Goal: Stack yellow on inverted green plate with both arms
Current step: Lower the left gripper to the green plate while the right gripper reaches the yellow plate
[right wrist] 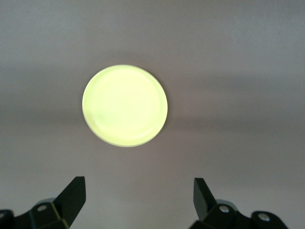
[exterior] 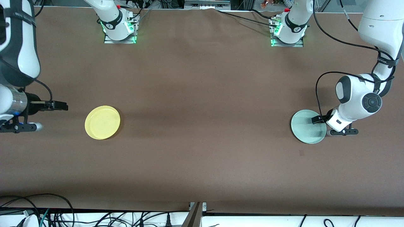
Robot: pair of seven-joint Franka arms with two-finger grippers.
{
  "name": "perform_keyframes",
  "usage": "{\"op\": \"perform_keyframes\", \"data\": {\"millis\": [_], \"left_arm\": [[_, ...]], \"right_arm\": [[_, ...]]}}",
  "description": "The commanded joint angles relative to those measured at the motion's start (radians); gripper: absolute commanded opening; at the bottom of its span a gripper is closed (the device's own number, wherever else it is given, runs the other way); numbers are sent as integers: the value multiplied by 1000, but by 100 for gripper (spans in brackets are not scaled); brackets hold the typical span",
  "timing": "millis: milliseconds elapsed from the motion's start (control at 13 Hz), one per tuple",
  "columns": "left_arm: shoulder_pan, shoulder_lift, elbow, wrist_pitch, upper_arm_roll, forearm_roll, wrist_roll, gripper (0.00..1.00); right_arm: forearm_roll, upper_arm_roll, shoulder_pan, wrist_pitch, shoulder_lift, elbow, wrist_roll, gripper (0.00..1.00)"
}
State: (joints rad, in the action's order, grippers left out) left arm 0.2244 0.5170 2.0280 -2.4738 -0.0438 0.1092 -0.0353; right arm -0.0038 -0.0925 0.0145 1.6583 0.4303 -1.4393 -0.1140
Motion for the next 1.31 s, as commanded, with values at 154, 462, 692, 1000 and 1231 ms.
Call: {"op": "perform_keyframes", "data": {"millis": [154, 462, 692, 1000, 1231], "left_arm": [[29, 15, -12, -11, -10, 21, -66, 77], [36, 17, -15, -11, -10, 21, -100, 38], [35, 15, -15, -7, -10, 21, -100, 10], [30, 9, -18, 12, -11, 21, -95, 0], [26, -24, -70, 112, -19, 21, -198, 0]], "right_arm": [[7, 7, -13, 165, 139, -21, 14, 100], [36, 7, -30, 308, 148, -140, 14, 100], [113, 8, -64, 426, 165, -217, -15, 100], [133, 8, -67, 535, 166, -295, -96, 100], [266, 8, -102, 610, 180, -363, -240, 100]]}}
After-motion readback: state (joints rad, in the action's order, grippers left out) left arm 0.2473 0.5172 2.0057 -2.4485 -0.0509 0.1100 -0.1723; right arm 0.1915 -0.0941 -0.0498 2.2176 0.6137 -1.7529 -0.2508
